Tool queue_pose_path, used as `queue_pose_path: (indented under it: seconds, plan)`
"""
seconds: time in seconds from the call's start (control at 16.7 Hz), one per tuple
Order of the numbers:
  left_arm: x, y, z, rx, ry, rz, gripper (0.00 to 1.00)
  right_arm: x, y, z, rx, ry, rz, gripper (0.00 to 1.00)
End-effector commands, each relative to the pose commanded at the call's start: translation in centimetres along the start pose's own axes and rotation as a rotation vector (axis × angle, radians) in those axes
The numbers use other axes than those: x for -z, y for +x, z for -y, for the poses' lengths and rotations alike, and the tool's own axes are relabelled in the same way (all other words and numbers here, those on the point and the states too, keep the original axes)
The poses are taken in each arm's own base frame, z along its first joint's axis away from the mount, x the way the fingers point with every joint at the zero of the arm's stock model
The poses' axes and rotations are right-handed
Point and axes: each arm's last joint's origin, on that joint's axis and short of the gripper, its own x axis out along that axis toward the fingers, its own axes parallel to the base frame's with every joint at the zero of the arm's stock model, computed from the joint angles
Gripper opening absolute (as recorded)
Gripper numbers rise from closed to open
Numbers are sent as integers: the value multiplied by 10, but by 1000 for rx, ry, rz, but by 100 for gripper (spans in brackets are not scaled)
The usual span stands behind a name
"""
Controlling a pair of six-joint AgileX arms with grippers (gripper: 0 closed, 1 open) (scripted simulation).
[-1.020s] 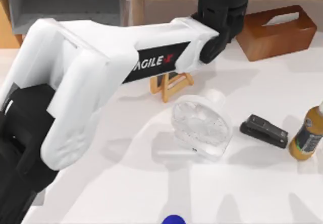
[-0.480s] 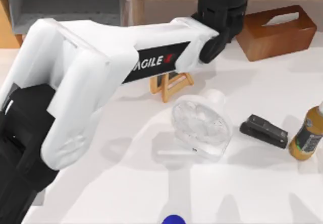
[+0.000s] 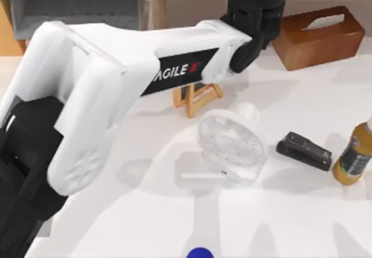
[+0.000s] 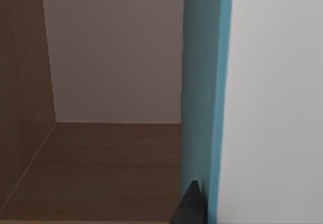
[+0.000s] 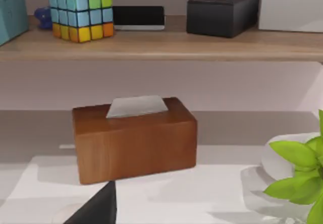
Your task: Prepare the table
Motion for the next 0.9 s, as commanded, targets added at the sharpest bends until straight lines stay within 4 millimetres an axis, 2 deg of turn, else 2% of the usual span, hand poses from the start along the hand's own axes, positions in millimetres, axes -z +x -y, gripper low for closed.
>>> queue_pose_path:
  seconds: [0.18,0.54,0.9]
  plan:
    - [-5,-7,0,-1,-2,2,0,0,0,0,0,0,0,100]
    - [-15,-39,0,0,0,0,0,0,0,0,0,0,0,100]
    - [-16,-38,-2,1,6,0,0,0,0,0,0,0,0,100]
